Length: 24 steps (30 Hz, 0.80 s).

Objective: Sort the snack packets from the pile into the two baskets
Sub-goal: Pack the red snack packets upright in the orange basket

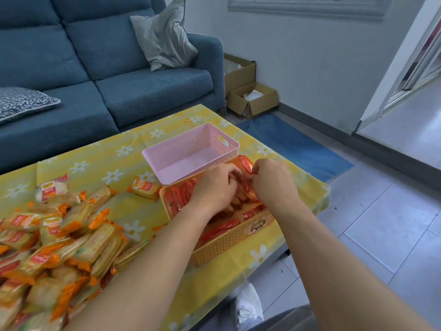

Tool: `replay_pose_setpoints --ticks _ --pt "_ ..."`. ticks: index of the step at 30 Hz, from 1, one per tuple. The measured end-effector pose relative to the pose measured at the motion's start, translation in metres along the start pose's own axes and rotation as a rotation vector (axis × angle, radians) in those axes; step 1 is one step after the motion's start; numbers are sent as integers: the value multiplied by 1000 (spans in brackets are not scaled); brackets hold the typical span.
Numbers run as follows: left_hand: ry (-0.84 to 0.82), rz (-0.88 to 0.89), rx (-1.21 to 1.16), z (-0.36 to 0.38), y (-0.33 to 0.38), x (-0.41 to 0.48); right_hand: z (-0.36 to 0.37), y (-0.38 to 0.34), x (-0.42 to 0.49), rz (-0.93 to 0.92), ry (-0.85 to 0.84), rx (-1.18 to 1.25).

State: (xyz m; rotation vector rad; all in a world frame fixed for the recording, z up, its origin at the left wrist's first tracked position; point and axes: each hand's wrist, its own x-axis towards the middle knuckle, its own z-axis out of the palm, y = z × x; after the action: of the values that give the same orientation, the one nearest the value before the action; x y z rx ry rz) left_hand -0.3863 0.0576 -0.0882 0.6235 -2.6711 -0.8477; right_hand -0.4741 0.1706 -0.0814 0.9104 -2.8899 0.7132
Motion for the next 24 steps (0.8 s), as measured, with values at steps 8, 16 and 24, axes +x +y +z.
replay_pose_setpoints --ticks 8,16,24 --pt "-280 -15 258 -37 -7 -59 -10 -16 -7 -7 -218 -149" --pt "-216 -73 200 -37 -24 -83 -21 -29 -24 -166 -79 71" --pt "84 -314 -334 -85 -40 -93 -33 -23 -33 -216 -331 0"
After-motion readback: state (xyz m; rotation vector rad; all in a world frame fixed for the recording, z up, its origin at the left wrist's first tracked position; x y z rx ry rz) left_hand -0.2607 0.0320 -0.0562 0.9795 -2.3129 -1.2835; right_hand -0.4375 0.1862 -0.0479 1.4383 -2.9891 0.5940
